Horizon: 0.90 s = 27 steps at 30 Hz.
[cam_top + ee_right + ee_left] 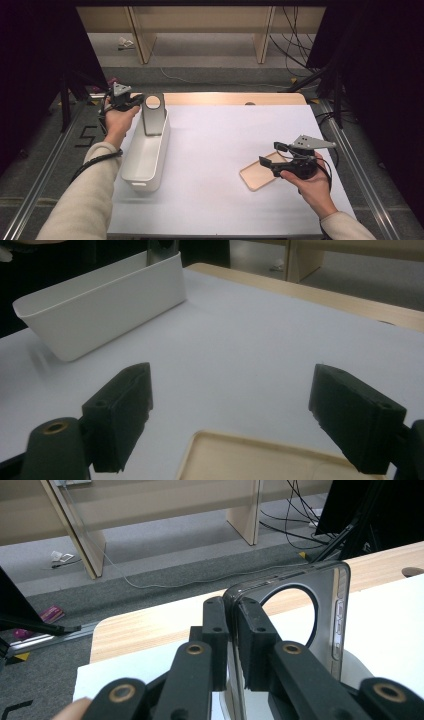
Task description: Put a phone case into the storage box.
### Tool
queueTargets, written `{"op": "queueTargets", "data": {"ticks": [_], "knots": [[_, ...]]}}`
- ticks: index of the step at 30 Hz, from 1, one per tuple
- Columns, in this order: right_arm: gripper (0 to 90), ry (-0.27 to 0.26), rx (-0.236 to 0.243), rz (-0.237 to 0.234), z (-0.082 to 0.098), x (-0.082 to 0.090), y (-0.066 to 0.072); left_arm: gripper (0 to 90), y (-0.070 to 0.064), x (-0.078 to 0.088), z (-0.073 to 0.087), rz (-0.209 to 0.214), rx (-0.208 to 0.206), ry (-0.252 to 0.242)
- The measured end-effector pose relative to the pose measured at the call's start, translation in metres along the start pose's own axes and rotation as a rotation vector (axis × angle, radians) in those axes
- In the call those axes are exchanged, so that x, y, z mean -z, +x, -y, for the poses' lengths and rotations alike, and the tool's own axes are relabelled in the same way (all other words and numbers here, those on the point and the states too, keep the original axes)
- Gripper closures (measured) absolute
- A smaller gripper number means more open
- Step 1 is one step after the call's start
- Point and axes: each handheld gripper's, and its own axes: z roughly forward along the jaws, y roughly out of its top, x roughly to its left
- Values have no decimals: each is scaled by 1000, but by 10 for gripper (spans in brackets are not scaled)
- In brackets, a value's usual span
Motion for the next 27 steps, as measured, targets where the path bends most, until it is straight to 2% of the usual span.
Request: {"op": "queueTargets", "data": {"ticks": [7,15,21,27], "knots": [[185,3,1,-1,0,0,0,794,0,-1,0,-8,-10,10],[184,4,1,-1,0,0,0,690,-1,-3,-1,-9,-8,20],[182,6,-1,-1,0,0,0,519,-1,0,-3,-8,33,38],[180,10,-2,-3,0,-1,0,314,0,7,-6,-1,17,62]]}}
